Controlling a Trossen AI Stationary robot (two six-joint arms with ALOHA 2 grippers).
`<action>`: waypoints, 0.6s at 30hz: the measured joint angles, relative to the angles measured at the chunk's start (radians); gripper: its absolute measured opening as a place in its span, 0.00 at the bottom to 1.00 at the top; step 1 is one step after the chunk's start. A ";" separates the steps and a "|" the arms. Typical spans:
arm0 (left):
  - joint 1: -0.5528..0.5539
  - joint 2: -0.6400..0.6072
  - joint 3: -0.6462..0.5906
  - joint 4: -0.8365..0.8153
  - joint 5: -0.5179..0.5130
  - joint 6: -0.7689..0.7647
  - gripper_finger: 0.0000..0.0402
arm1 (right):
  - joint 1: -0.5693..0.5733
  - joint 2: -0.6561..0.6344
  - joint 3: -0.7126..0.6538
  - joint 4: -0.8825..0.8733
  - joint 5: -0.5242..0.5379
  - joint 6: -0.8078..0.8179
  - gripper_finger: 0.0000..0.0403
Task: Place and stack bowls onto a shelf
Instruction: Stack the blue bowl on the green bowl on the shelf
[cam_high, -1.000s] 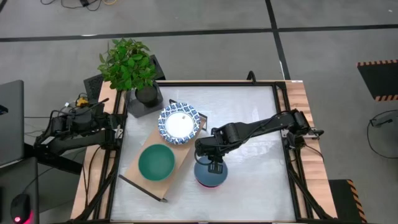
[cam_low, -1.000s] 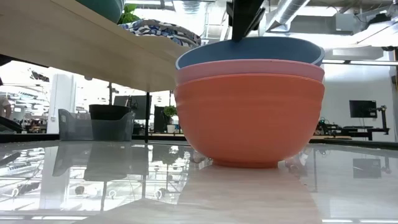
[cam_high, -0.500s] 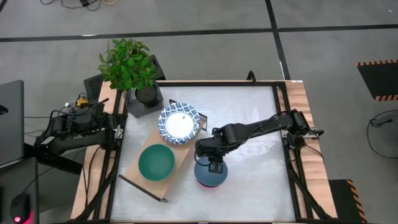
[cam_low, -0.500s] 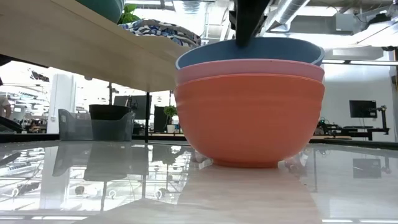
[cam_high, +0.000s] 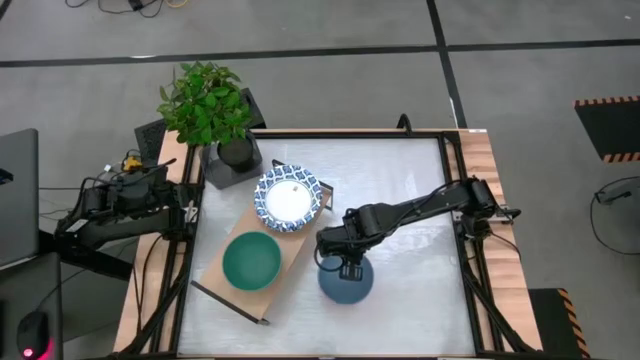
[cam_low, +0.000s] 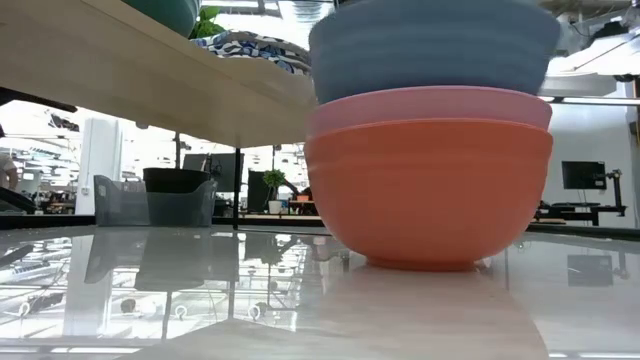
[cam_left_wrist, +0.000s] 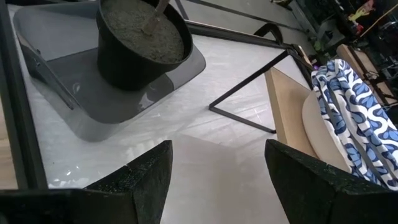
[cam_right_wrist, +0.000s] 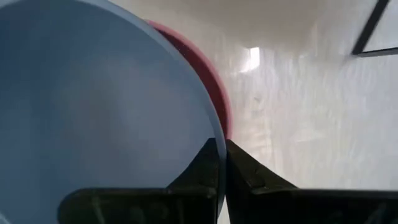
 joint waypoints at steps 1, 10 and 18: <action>0.000 0.000 0.000 0.000 -0.002 0.000 0.60 | -0.001 0.000 0.012 -0.010 0.000 -0.005 0.06; 0.000 0.000 0.000 0.000 -0.005 0.001 0.60 | -0.029 -0.001 0.290 -0.035 -0.004 -0.049 0.06; 0.000 0.000 0.000 0.000 0.000 -0.004 0.60 | -0.085 -0.003 0.480 0.214 -0.003 -0.045 0.06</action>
